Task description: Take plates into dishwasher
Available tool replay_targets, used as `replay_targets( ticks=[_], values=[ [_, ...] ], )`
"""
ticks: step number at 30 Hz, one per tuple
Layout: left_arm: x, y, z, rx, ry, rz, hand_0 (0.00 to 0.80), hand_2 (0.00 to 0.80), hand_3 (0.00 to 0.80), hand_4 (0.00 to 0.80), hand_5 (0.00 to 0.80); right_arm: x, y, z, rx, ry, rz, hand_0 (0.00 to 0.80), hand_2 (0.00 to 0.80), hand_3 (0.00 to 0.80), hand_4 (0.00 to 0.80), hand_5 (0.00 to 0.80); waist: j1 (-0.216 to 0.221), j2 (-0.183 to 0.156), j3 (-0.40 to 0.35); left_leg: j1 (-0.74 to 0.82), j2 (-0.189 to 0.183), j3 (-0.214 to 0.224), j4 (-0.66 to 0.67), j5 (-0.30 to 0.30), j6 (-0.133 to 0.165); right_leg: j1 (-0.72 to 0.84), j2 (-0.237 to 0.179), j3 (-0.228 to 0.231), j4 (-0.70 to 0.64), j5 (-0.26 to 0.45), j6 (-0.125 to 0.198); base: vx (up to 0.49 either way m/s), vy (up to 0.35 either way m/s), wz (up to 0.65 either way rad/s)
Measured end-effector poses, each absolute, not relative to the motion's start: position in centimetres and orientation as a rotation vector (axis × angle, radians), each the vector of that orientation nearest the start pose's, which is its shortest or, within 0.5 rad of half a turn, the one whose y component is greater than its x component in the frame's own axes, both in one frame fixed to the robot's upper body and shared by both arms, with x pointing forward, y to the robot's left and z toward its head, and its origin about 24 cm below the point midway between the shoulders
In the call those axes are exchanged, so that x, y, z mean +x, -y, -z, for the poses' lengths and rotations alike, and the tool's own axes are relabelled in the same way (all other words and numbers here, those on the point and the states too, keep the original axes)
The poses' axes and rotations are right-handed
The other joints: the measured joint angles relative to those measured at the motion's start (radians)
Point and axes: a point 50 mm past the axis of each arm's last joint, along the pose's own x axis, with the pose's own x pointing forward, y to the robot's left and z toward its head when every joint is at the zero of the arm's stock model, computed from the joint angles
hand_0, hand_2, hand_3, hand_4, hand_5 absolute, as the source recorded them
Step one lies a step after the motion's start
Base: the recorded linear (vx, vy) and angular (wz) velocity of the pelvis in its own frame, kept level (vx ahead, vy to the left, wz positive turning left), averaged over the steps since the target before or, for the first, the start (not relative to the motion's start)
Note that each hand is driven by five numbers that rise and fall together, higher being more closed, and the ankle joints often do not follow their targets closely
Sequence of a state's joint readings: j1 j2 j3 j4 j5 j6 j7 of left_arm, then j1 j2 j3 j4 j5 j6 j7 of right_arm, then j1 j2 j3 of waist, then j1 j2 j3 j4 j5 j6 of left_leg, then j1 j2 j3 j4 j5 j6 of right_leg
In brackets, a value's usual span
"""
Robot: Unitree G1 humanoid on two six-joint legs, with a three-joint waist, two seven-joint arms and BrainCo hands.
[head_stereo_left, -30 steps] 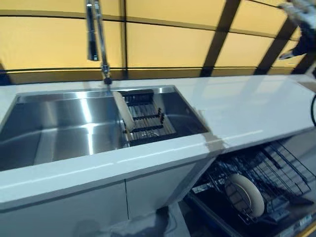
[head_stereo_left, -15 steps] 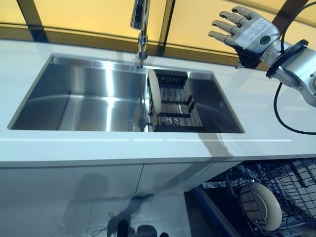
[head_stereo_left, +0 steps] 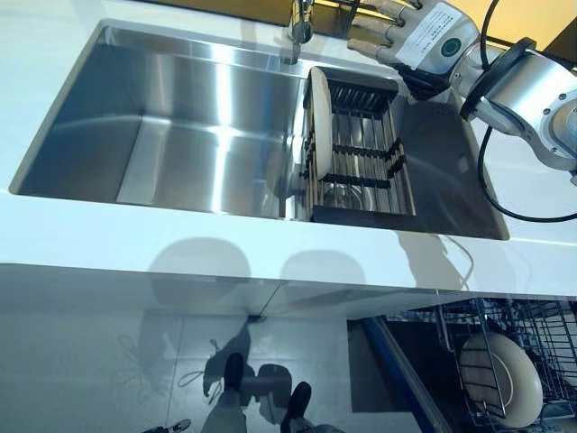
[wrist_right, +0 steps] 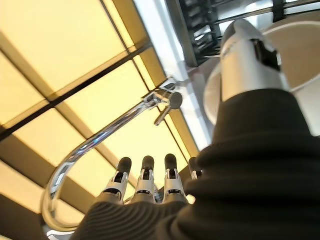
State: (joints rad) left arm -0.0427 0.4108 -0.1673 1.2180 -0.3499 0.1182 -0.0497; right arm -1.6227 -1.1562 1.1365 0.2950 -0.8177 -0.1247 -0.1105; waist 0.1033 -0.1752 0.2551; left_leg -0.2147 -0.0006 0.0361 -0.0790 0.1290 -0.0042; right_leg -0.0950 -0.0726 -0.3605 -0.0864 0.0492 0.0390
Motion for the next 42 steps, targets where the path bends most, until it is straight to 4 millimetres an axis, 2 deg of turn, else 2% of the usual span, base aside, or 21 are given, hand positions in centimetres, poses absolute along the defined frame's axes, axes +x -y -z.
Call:
replay_targets(
  ticks=[22, 30, 35, 42],
  values=[
    [10.0, -29.3, 14.1, 0.086, -1.236, -0.291, 0.000, 0.000, 0.000, 0.000, 0.000, 33.2, 13.6, -37.1, -2.364, 0.967, 0.089, 0.000, 0.000, 0.000, 0.000, 0.000, 0.000, -0.002, 0.026, -0.004, 0.002, -0.009, 0.000, 0.005, -0.002, 0.000, 0.002, -0.005, 0.000, 0.000, 0.000, 0.001, 0.002, 0.01],
    [10.3, -29.3, 14.0, 0.093, -1.222, -0.299, 0.000, 0.000, 0.000, 0.000, 0.000, 33.3, 13.0, -37.0, -2.334, 0.980, 0.079, 0.000, 0.000, 0.000, 0.000, 0.000, 0.026, -0.001, 0.028, -0.006, 0.001, -0.009, 0.000, 0.005, -0.002, -0.003, 0.001, -0.006, 0.000, 0.000, 0.000, 0.000, 0.000, 0.00],
    [10.3, -29.3, 14.0, 0.089, -1.220, -0.301, 0.000, 0.000, 0.000, 0.000, 0.000, 33.1, 12.0, -37.3, -2.301, 1.019, 0.071, 0.000, 0.000, 0.000, 0.000, 0.000, 0.028, -0.001, 0.028, -0.008, 0.001, -0.011, -0.001, 0.006, -0.002, -0.004, 0.001, -0.006, -0.002, 0.000, 0.000, 0.000, 0.000, 0.00],
    [10.4, -29.3, 13.9, 0.087, -1.207, -0.303, 0.000, 0.000, 0.000, 0.000, 0.000, 33.0, 11.9, -37.7, -2.299, 1.026, 0.091, 0.000, 0.000, 0.000, 0.000, 0.000, 0.030, -0.002, 0.029, -0.012, 0.001, -0.011, -0.001, 0.006, -0.002, -0.008, 0.001, -0.006, -0.001, 0.000, 0.000, 0.000, 0.000, 0.00]
  ],
)
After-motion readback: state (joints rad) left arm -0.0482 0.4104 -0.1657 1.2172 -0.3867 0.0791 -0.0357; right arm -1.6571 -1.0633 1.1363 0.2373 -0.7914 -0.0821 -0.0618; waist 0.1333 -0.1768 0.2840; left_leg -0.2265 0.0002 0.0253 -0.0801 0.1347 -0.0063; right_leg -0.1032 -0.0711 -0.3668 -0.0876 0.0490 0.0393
